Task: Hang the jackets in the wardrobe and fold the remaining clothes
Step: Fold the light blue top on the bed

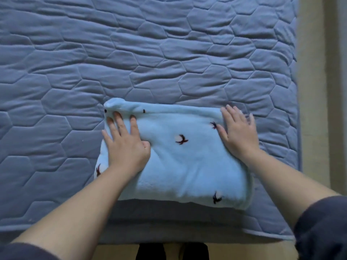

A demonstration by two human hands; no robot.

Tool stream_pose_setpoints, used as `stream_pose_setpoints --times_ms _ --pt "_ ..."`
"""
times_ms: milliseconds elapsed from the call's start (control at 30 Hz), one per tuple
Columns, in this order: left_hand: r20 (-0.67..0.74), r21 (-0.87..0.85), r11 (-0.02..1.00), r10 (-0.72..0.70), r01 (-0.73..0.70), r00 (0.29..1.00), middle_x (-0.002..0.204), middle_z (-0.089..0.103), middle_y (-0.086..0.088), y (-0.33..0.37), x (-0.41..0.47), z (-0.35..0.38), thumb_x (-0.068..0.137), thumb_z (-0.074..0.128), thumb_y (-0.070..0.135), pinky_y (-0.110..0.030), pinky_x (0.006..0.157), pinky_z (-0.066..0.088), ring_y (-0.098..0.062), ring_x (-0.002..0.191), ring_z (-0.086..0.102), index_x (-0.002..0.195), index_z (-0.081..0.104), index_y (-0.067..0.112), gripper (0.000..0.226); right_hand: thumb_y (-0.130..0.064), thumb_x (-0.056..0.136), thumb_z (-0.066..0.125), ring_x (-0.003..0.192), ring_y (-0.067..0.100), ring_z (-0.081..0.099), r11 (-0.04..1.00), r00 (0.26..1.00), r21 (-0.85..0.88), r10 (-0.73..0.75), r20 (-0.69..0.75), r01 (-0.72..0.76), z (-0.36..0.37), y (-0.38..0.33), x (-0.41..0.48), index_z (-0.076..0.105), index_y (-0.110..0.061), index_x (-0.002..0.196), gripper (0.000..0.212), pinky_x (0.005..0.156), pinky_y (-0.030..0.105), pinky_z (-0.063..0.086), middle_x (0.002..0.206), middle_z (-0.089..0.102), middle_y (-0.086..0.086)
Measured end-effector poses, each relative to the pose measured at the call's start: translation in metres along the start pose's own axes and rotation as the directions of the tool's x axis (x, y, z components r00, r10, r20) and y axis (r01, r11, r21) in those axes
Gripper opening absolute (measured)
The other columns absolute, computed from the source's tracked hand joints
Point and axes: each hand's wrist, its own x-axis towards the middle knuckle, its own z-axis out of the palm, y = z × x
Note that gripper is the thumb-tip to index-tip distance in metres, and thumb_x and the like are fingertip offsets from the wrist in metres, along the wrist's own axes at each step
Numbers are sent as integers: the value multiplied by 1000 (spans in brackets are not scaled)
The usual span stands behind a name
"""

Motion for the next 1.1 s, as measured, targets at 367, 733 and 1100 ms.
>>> stream_pose_setpoints --times_ms 367,733,1100 --pt "-113 -5 999 -40 40 993 157 -3 -24 4 -14 10 81 28 35 -63 113 7 -42 144 -1 152 9 17 75 -23 93 52 130 30 35 954 959 105 282 -6 -280 -27 1 31 53 -13 123 31 105 47 26 138 44 11" --pt "-158 107 904 427 -415 890 160 12 -10 -19 -5 12 86 28 46 -66 109 3 -28 148 6 150 27 23 68 -42 91 39 148 29 14 953 960 115 -275 -58 280 29 -124 -46 31 -37 147 57 113 63 11 159 18 -3" --pt "-26 -421 907 -50 35 998 156 5 -24 -37 9 -3 94 39 52 -50 114 17 -38 143 12 152 -8 23 80 -50 97 28 149 16 0 963 965 81 252 74 -258 27 -44 -54 6 -32 153 63 115 57 4 162 -2 -5"
